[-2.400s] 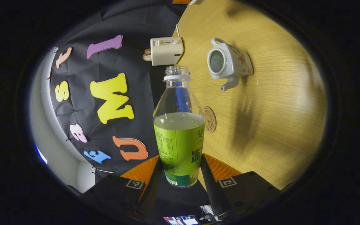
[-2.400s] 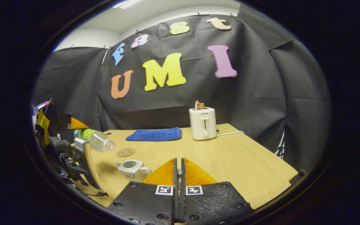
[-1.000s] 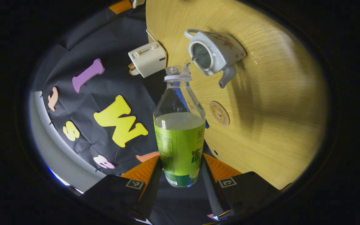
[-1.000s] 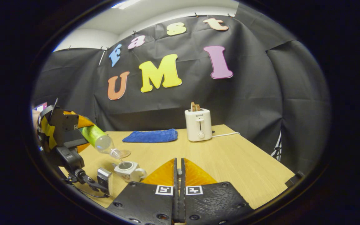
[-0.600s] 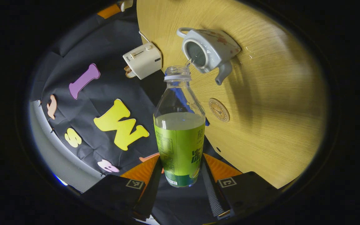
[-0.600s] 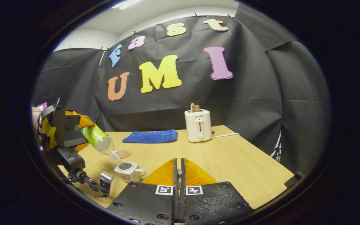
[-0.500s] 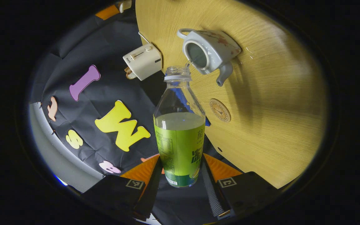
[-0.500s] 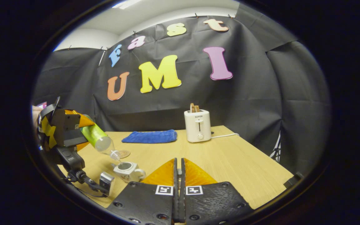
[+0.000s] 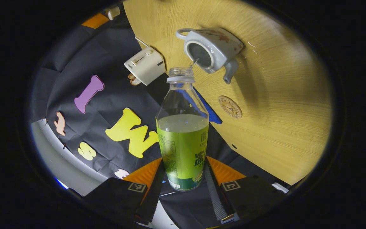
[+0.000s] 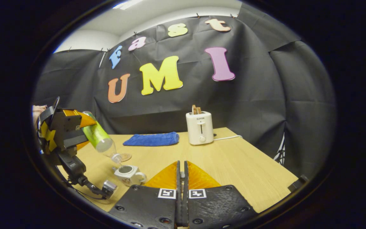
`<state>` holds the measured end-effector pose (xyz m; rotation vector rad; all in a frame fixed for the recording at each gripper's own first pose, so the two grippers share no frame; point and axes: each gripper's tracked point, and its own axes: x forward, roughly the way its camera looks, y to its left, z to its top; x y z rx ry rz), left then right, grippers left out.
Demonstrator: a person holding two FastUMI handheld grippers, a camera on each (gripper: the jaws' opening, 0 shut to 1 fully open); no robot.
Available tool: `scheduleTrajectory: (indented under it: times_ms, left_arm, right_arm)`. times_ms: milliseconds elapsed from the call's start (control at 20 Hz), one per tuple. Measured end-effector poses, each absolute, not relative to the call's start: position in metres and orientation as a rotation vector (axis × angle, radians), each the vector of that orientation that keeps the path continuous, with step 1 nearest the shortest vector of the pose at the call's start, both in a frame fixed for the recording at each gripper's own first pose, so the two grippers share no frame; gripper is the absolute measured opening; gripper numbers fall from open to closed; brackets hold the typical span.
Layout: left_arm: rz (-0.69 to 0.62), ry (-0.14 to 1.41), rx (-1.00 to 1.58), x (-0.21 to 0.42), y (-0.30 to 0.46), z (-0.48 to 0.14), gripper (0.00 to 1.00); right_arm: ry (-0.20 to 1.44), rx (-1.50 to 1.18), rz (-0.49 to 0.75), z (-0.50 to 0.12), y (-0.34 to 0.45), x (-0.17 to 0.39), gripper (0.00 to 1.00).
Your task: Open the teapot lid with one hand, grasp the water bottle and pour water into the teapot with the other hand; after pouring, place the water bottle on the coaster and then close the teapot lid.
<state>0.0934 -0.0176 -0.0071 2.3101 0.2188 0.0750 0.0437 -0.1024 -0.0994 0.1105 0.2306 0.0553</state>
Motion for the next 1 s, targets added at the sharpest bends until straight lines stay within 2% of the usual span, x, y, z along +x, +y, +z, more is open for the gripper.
scheduleTrajectory:
  times_ms: [550, 900, 1000]
  left_arm:
    - [0.071, 0.207, 2.287, 0.096, -0.02, -0.007, 0.71]
    - [0.04, 0.291, 1.999, 0.092, 0.0, -0.029, 0.71]
    - [0.015, 0.342, 1.835, 0.087, 0.011, -0.041, 0.71]
  right_arm:
    - [0.227, 0.109, 0.056, -0.098, -0.102, 0.043, 0.0]
    - [0.218, 0.119, 0.057, -0.094, -0.103, 0.041, 0.0]
    - [0.221, 0.124, 0.066, -0.094, -0.101, 0.041, 0.0]
